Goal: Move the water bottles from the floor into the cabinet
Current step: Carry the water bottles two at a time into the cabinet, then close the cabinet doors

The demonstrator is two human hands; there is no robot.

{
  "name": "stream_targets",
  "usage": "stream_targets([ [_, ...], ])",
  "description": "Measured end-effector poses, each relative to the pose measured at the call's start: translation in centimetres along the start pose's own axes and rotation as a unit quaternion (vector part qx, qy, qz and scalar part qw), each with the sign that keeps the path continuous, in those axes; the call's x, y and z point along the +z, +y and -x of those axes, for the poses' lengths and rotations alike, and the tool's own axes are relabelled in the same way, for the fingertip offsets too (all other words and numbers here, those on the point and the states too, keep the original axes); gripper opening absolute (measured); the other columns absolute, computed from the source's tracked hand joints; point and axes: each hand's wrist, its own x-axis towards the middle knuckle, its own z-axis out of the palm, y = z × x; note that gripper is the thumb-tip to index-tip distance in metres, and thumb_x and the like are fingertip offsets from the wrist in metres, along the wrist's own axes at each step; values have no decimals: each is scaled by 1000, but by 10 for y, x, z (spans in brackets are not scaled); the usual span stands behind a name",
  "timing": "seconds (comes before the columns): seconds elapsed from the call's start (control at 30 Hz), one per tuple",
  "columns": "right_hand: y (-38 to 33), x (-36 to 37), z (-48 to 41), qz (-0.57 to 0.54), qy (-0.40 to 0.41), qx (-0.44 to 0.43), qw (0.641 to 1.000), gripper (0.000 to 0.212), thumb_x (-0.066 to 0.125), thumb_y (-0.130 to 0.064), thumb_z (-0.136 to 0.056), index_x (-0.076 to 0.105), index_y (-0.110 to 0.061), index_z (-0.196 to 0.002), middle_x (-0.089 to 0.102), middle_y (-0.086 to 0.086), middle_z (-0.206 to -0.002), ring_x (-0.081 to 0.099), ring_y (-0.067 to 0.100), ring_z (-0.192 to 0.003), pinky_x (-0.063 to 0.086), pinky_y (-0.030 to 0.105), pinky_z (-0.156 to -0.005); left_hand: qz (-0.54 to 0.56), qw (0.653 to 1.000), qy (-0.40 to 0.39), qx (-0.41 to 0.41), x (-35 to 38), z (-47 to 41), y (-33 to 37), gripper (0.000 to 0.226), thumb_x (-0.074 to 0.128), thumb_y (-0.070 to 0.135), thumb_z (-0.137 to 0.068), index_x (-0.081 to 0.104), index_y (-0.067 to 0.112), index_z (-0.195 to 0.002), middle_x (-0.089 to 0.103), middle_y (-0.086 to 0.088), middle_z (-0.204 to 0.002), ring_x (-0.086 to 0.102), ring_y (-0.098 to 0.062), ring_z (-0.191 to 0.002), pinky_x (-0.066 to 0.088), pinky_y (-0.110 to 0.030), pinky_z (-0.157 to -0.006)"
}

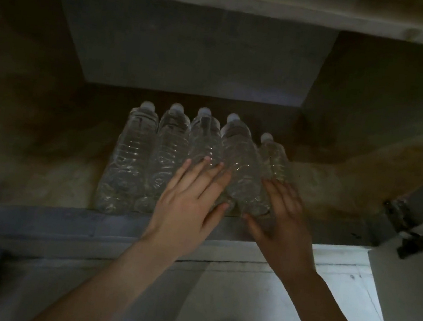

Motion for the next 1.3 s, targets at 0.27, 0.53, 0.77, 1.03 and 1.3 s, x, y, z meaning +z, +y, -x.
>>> stream_targets([
  [0.27,-33,0,77,16,-35,51,998,60,45,-50,-94,57,-9,-135,59,14,-136,50,35,-131,46,51,-103,36,992,-118,-28,-31,92,11,54,32,40,-102,53,8,-140,56,-10,-141,47,-32,-133,34,-50,-113],
  [0.53,-98,-84,121,28,-171,90,981,59,39,-50,-96,58,-8,-134,60,15,-135,52,39,-129,44,54,-106,27,962,-269,-34,-131,127,42,58,28,44,-103,57,5,-135,64,-12,-130,57,-31,-123,47,-45,-103],
  [0.77,-203,-301,82,28,-202,149,967,57,40,-47,-96,57,-11,-137,58,12,-138,49,37,-132,43,51,-107,64,942,-328,-27,-328,22,114,56,32,42,-101,58,7,-136,62,-10,-134,56,-29,-124,46,-44,-104],
  [1.03,-361,-607,-15,73,-194,148,967,53,40,-46,-96,64,-8,-125,67,8,-124,60,34,-119,49,46,-98,133,941,-308,-34,-615,-157,207,56,27,43,-103,58,8,-135,62,-6,-135,57,-26,-126,49,-46,-103],
  [1.3,-436,-736,-33,137,-65,176,973,63,21,-52,-102,63,-11,-126,65,7,-125,57,35,-121,51,47,-98,153,962,-214,74,-747,-248,198,55,40,47,-98,56,14,-139,58,-2,-140,51,-21,-132,43,-39,-109],
])
